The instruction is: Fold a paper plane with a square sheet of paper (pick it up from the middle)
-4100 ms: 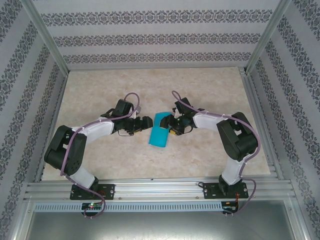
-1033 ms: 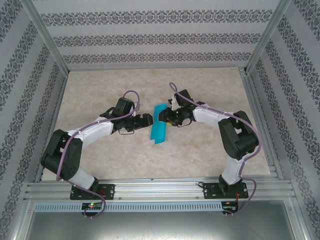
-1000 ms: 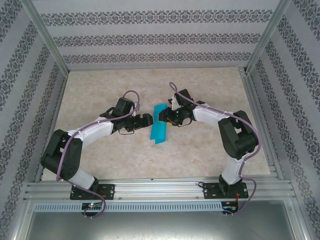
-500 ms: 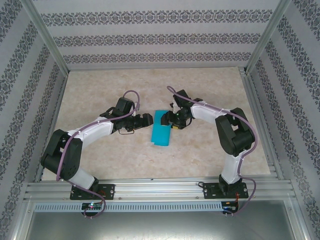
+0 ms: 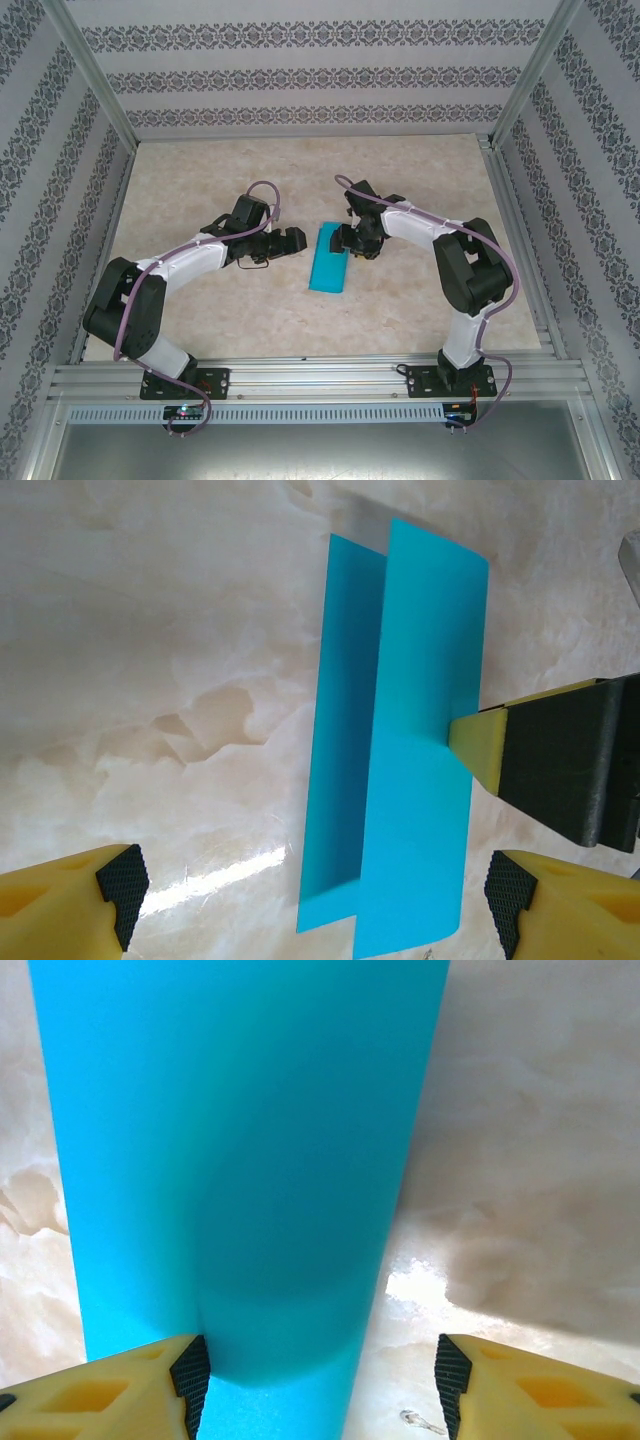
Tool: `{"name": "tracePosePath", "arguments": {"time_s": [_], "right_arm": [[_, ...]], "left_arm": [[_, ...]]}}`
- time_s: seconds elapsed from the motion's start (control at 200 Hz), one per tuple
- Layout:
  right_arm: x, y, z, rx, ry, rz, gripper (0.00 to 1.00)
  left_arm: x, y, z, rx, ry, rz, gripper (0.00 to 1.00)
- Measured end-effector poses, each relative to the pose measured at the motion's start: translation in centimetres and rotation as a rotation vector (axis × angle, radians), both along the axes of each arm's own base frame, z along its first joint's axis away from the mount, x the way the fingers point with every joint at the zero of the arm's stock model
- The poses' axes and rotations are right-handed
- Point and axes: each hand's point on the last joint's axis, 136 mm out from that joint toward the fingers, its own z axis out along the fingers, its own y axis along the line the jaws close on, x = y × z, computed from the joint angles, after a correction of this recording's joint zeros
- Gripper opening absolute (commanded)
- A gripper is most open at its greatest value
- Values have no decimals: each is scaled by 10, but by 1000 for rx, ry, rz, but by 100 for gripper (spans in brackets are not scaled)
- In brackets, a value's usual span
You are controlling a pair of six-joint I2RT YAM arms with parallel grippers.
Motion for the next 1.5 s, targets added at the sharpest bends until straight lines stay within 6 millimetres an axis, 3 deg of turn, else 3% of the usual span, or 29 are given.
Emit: {"name": "tracePosePath", "arguments": {"time_s": [0.49,0.929,1.499], "right_arm": [[1,-2,-18,-70,35,-16,66],[3,3,-16,-64,38,-30,74],[3,2,-19,-116,61,-6,74]], "left_arm": [[0,0,0,0,1,0,90],[0,0,-1,0,1,-1,90],[0,0,-1,1,2,-1,90]]}}
